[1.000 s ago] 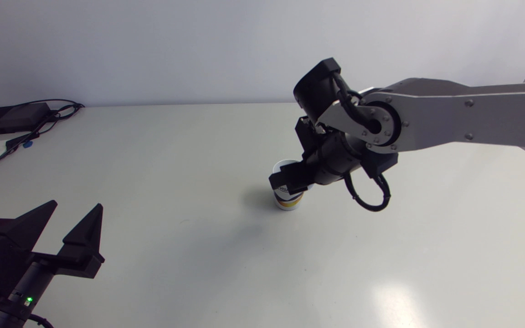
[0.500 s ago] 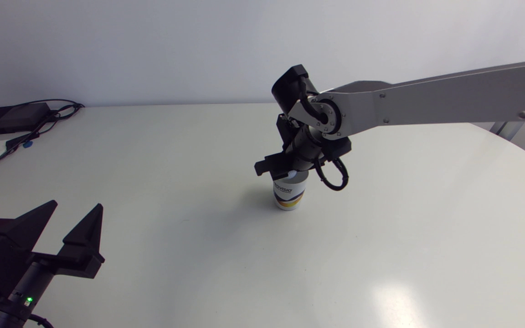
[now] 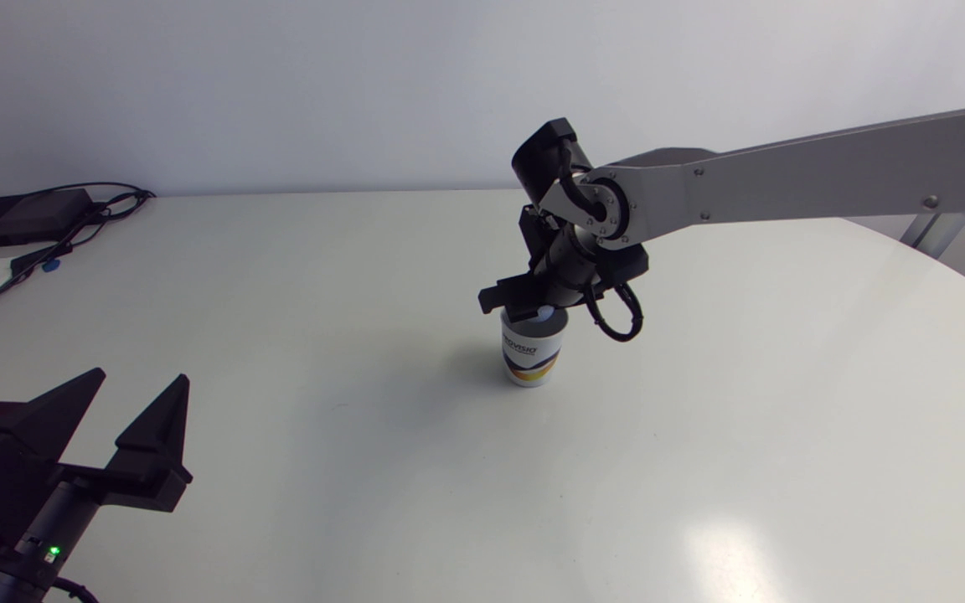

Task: Pick up the white golf ball from the table and place it into the cup.

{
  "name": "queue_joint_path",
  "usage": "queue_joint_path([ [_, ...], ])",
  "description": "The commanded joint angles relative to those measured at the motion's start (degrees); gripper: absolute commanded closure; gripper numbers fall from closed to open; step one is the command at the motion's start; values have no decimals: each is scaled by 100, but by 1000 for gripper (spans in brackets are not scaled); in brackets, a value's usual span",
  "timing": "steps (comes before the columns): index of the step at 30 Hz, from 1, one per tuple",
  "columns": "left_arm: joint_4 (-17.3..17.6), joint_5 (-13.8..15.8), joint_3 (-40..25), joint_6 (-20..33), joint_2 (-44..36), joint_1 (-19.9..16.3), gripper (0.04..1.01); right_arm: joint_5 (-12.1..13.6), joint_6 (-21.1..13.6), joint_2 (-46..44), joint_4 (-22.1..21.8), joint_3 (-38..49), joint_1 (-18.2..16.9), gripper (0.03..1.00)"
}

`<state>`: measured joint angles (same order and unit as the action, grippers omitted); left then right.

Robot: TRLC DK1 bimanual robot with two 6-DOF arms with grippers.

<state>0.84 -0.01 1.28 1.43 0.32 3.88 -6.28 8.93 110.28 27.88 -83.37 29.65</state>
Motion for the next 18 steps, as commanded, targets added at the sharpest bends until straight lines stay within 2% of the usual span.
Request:
queue_joint_path([
  [1,-31,1,-119,-38,-93,51,51,-57,-137,90,-63,58,-29,530],
  [5,-31,1,-119,-38,-93,51,51,-57,-137,90,-46,49,-38,510],
  [9,-31,1,-119,-38,-93,51,51,-57,-128,99,7,49,-29,352],
  [13,-31,1,-119,-38,-93,51,51,-48,-111,117,33,58,-38,100],
  [18,-31,1,-119,-38,-93,60,51,-57,-84,29,33,102,-47,75],
])
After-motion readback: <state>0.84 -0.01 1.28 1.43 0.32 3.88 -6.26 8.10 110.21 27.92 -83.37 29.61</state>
